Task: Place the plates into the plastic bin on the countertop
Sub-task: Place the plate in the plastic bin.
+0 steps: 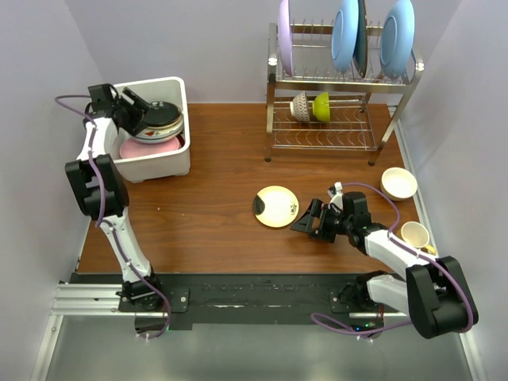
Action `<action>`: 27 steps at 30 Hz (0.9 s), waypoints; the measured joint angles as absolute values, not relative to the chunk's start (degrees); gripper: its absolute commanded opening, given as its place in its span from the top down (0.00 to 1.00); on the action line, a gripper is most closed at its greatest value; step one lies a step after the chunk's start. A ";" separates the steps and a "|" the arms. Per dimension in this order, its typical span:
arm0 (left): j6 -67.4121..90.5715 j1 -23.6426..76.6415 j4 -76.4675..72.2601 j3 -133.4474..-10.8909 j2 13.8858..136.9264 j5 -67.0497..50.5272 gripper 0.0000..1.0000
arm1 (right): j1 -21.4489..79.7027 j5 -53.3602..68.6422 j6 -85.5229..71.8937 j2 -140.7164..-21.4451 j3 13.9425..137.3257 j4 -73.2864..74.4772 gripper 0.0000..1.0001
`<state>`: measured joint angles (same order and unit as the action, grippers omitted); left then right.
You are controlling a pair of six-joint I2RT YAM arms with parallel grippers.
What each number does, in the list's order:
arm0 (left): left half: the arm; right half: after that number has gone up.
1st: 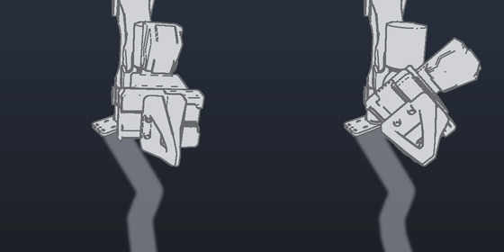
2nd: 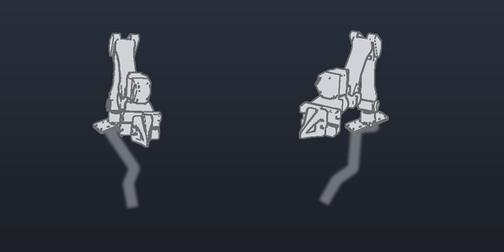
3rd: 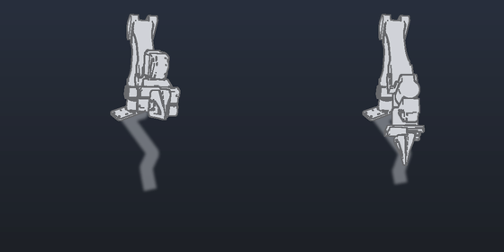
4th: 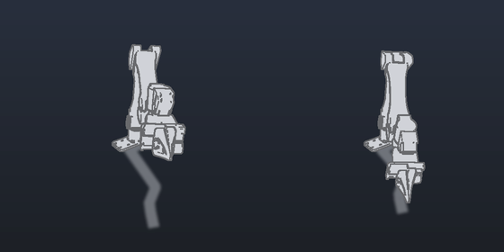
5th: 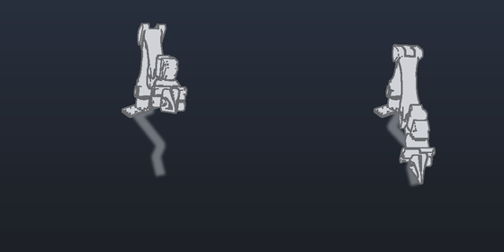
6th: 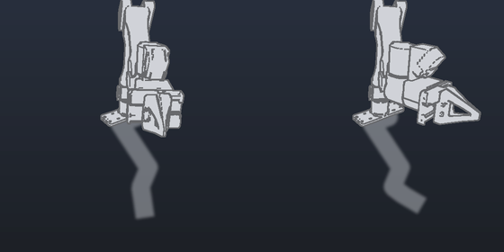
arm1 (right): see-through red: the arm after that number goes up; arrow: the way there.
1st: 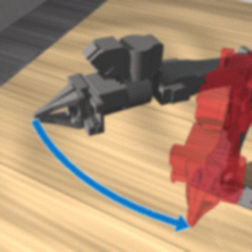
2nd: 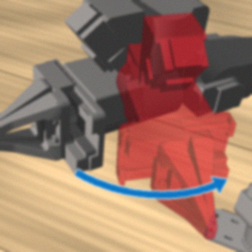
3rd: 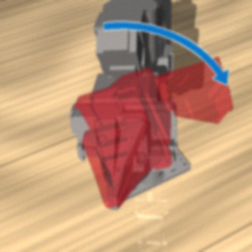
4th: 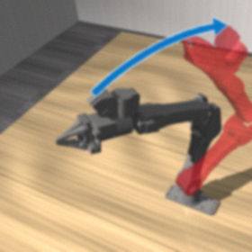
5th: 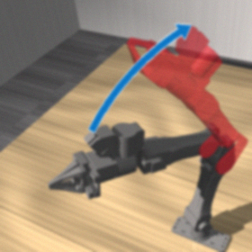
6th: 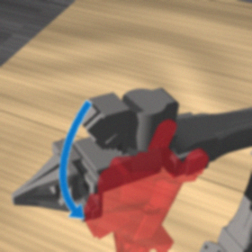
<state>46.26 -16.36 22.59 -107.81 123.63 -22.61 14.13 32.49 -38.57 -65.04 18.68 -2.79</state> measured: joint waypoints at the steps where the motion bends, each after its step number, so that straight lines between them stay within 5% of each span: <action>1: 45.84 -16.36 22.79 -106.43 122.32 -22.94 0.19 | 14.13 32.47 -38.59 -64.93 18.68 -2.61 0.01; 18: 36.10 -9.17 26.83 -95.79 103.26 -26.74 0.19 | 14.13 29.12 -39.88 -64.77 20.16 0.64 0.02; 27: 32.95 -0.97 24.99 -70.61 80.93 -23.00 0.20 | 14.13 28.75 -41.93 -70.85 23.18 -1.43 0.07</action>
<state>32.95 -0.97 24.99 -70.61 80.93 -23.00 14.13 28.75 -41.93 -70.85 23.18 -1.43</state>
